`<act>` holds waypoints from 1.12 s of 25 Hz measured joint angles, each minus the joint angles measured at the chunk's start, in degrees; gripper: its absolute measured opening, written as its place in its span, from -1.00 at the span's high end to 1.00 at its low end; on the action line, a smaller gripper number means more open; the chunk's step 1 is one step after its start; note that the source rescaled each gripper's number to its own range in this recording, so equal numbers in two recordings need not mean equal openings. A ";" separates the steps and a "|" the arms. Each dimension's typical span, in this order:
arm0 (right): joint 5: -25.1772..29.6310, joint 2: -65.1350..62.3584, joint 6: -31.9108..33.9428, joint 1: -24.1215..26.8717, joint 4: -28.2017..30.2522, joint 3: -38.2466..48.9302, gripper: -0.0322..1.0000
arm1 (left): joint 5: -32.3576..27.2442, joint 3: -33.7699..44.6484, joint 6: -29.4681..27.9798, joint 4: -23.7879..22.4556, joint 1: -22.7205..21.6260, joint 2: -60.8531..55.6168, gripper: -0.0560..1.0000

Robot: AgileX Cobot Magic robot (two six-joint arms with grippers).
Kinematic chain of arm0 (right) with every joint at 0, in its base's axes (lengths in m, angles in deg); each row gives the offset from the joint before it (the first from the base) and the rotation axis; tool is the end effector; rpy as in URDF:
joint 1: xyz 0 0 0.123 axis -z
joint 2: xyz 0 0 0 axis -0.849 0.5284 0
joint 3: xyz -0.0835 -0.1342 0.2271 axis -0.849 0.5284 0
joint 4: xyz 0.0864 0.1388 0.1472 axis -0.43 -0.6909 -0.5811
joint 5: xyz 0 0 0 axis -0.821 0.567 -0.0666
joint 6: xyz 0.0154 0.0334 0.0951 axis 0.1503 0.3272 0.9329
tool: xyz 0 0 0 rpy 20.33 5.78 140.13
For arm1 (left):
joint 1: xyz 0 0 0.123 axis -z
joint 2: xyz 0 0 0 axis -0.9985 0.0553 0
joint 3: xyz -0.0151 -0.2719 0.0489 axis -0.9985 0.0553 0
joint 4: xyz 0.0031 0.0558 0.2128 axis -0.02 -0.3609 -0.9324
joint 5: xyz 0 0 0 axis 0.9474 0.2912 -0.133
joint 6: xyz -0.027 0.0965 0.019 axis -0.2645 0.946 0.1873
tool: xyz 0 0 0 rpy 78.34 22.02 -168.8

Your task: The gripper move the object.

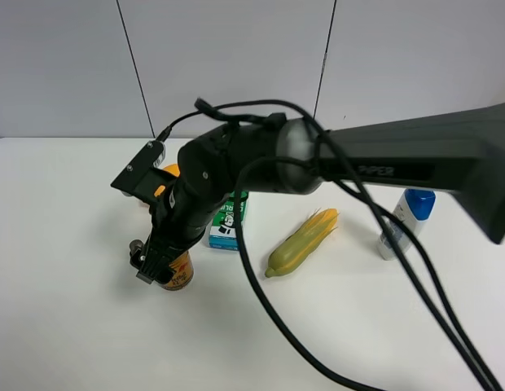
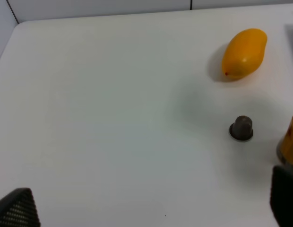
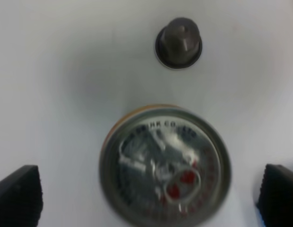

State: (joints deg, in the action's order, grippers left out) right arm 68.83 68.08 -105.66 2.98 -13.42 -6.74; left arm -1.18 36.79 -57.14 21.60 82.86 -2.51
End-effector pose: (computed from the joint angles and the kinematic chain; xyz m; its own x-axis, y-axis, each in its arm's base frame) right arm 0.2265 0.3405 0.1929 -0.2788 -0.8242 -0.4929 -0.9378 0.3442 -0.0450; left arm -0.0165 -0.0011 0.2596 -0.4390 0.0156 -0.8983 -0.0491 0.9979 0.0414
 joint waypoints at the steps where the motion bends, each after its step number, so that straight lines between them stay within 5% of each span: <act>1: 1.77 -1.77 0.00 0.00 0.00 0.00 -1.00 | 0.00 0.00 0.00 0.00 0.00 0.00 -1.00; 12: 17.03 -18.08 2.45 6.29 -2.31 0.00 -1.00 | 0.00 0.00 0.00 0.00 0.00 0.00 -1.00; 28: 24.54 -26.74 2.98 39.27 6.94 0.00 -1.00 | 0.00 0.00 0.00 0.00 0.00 0.00 -1.00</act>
State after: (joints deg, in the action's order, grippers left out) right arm 93.37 41.33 -102.67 42.24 -6.48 -6.74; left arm -1.18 36.79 -57.14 21.60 82.86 -2.51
